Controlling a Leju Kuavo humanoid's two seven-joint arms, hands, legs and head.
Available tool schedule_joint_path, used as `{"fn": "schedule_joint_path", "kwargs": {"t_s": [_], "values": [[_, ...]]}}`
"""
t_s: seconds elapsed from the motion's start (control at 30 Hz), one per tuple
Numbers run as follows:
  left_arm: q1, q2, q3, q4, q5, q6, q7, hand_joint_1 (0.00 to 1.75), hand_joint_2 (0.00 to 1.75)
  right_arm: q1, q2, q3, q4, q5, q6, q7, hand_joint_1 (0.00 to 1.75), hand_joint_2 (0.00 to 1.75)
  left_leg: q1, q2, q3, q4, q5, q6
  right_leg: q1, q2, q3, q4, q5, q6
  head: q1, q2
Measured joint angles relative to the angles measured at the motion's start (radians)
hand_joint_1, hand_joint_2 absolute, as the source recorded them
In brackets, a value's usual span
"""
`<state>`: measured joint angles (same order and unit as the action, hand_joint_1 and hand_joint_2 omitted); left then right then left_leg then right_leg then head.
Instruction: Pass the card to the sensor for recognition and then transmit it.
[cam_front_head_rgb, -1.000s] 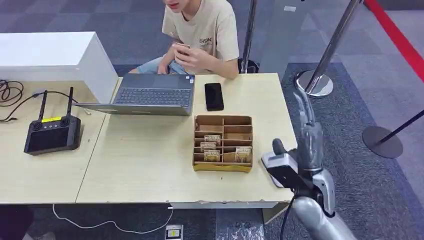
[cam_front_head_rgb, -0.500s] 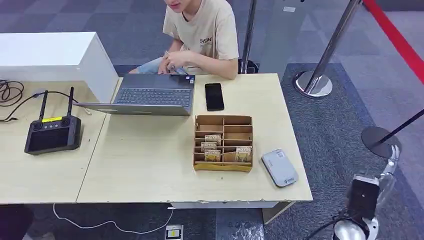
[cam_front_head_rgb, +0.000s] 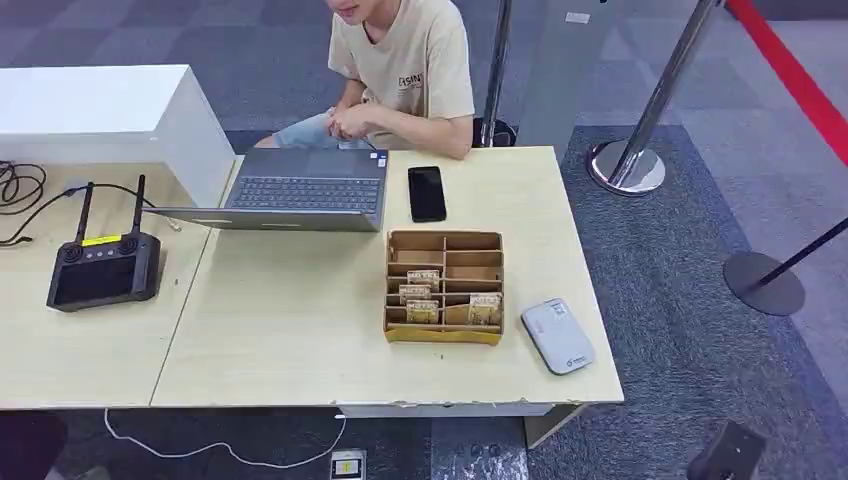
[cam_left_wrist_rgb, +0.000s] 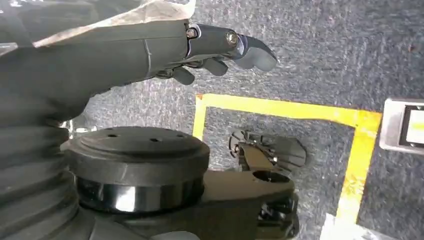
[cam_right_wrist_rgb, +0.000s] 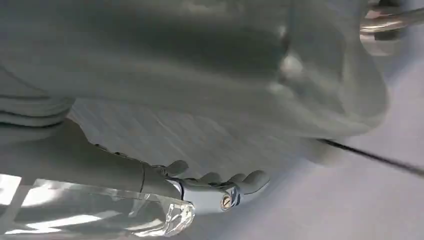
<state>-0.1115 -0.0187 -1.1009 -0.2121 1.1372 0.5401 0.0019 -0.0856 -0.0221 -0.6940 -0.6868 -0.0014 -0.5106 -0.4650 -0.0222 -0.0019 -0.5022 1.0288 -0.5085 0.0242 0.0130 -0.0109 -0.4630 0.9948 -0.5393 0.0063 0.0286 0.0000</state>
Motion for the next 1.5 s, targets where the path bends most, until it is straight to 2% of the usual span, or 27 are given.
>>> {"fn": "schedule_joint_path", "kwargs": {"t_s": [0.03, 0.1, 0.17, 0.27, 0.33, 0.47, 0.63, 0.67, 0.73, 0.77, 0.87, 1.0, 1.07, 1.13, 1.37, 1.5], "values": [[0.0, 0.0, 0.0, 0.0, -0.004, -0.01, -0.006, 0.0, 1.75, -0.001, 0.004, -0.029, 0.05, -0.062, 0.029, 0.025, 0.0, 1.75, 0.0, 0.0, 0.0, 0.0, 0.0, 0.0, 0.0, 0.0, 0.0, 0.0, 0.0, 0.0, 0.0, 0.0], [0.0, 0.0, 0.0, 0.0, -0.008, -0.02, -0.006, 0.0, 1.75, -0.003, 0.02, -0.074, 0.131, -0.09, 0.019, 0.091, 0.0, 1.75, 0.0, 0.0, 0.0, -0.001, 0.0, 0.0, 0.001, 0.0, 0.0, 0.0, 0.0, 0.0, 0.0, 0.0], [-0.001, 0.0, 0.0, 0.0, -0.008, -0.02, 0.012, 0.0, 1.75, -0.008, 0.037, -0.102, 0.205, -0.064, -0.007, 0.178, 0.0, 1.75, 0.0, 0.001, 0.0, -0.001, 0.0, 0.0, 0.001, 0.001, 0.0, 0.0, 0.0, 0.0, 0.0, 0.0], [-0.001, 0.003, 0.0, 0.0, -0.018, -0.021, 0.013, 0.0, 1.75, -0.012, 0.065, -0.112, 0.281, 0.014, -0.017, 0.372, 0.0, 1.75, 0.001, 0.001, 0.0, -0.001, 0.0, 0.0, 0.001, 0.001, 0.0, 0.001, 0.0, 0.0, 0.0, 0.0], [-0.001, 0.006, 0.0, 0.0, -0.023, -0.026, 0.0, 0.0, 1.75, -0.016, 0.075, -0.112, 0.324, 0.055, -0.012, 0.448, 0.0, 1.75, 0.001, 0.001, 0.0, -0.001, 0.0, 0.0, 0.001, 0.001, 0.001, 0.001, 0.0, 0.0, 0.0, 0.0], [-0.001, 0.013, 0.0, 0.001, -0.034, -0.047, -0.025, 0.0, 1.75, -0.021, 0.077, -0.111, 0.379, 0.132, 0.039, 0.505, 0.0, 1.75, 0.0, 0.001, 0.0, -0.001, 0.0, 0.0, 0.001, 0.001, 0.001, 0.001, 0.0, 0.0, 0.0, 0.0], [-0.001, 0.014, 0.0, 0.001, -0.03, -0.058, -0.007, 0.0, 1.75, -0.026, 0.052, -0.075, 0.417, 0.306, 0.134, 0.534, 0.0, 1.75, -0.001, 0.001, 0.0, -0.001, 0.0, 0.0, 0.0, 0.001, 0.001, 0.001, 0.0, 0.0, 0.0, 0.0], [-0.001, 0.014, -0.001, 0.001, -0.03, -0.057, 0.005, 0.0, 1.75, -0.029, 0.045, -0.058, 0.421, 0.345, 0.142, 0.537, 0.0, 0.0, -0.001, 0.001, 0.0, -0.001, 0.0, 0.0, 0.0, 0.001, 0.002, 0.001, 0.001, 0.001, 0.0, 0.0], [-0.001, 0.013, -0.001, 0.001, -0.024, -0.055, 0.034, 0.0, 1.75, -0.04, 0.042, -0.026, 0.427, 0.406, 0.149, 0.547, 0.0, 0.0, -0.001, 0.001, 0.0, -0.001, 0.0, 0.0, -0.001, 0.001, 0.001, 0.001, 0.001, 0.001, 0.0, 0.0], [-0.001, 0.013, -0.001, 0.001, -0.019, -0.055, 0.045, 0.0, 0.0, -0.046, 0.04, -0.009, 0.428, 0.43, 0.152, 0.552, 0.0, 0.0, -0.001, 0.001, 0.0, -0.001, 0.0, 0.0, -0.001, 0.001, 0.001, 0.001, 0.001, 0.001, 0.0, 0.0], [-0.001, 0.013, -0.001, 0.001, -0.015, -0.057, 0.059, 0.0, 0.0, -0.062, 0.039, 0.037, 0.437, 0.464, 0.157, 0.568, 0.0, 0.0, -0.001, 0.001, 0.001, 0.0, 0.0, 0.0, -0.001, 0.001, 0.002, 0.001, 0.001, 0.001, 0.0, 0.0], [-0.001, 0.004, -0.009, 0.0, -0.055, -0.055, 0.079, 0.0, 0.0, -0.06, 0.049, 0.112, 0.447, 0.59, 0.182, 0.649, 0.0, 0.0, -0.001, 0.001, 0.001, 0.0, 0.0, 0.0, -0.001, 0.001, 0.002, 0.001, 0.001, 0.001, 0.0, 0.0], [-0.006, -0.015, -0.019, -0.008, -0.094, -0.029, 0.082, 0.0, 0.0, -0.052, 0.055, 0.163, 0.451, 0.671, 0.22, 0.678, 0.0, 0.0, -0.001, 0.0, 0.001, 0.0, 0.0, 0.0, -0.001, 0.001, 0.002, 0.001, 0.001, 0.001, 0.0, 0.0], [-0.012, -0.031, -0.038, -0.023, -0.138, -0.014, 0.095, 0.0, 0.0, -0.043, 0.059, 0.226, 0.457, 0.746, 0.292, 0.696, 0.0, 0.0, -0.001, 0.001, 0.001, 0.0, 0.0, 0.0, -0.001, 0.001, 0.002, 0.001, 0.001, 0.001, 0.0, 0.0], [-0.014, -0.032, -0.045, -0.027, -0.148, -0.014, 0.098, 0.0, 0.0, -0.041, 0.059, 0.242, 0.458, 0.756, 0.31, 0.697, 0.0, 0.0, -0.001, 0.001, 0.001, 0.0, 0.0, 0.0, 0.0, 0.001, 0.002, 0.001, 0.001, 0.001, 0.0, 0.0], [-0.021, -0.037, -0.063, -0.034, -0.173, -0.016, 0.099, 0.0, 0.0, -0.03, 0.065, 0.297, 0.461, 0.765, 0.367, 0.706, 0.0, 0.0, -0.001, 0.001, 0.001, 0.0, 0.0, 0.0, 0.0, 0.001, 0.002, 0.001, 0.001, 0.001, 0.0, 0.0]]}}
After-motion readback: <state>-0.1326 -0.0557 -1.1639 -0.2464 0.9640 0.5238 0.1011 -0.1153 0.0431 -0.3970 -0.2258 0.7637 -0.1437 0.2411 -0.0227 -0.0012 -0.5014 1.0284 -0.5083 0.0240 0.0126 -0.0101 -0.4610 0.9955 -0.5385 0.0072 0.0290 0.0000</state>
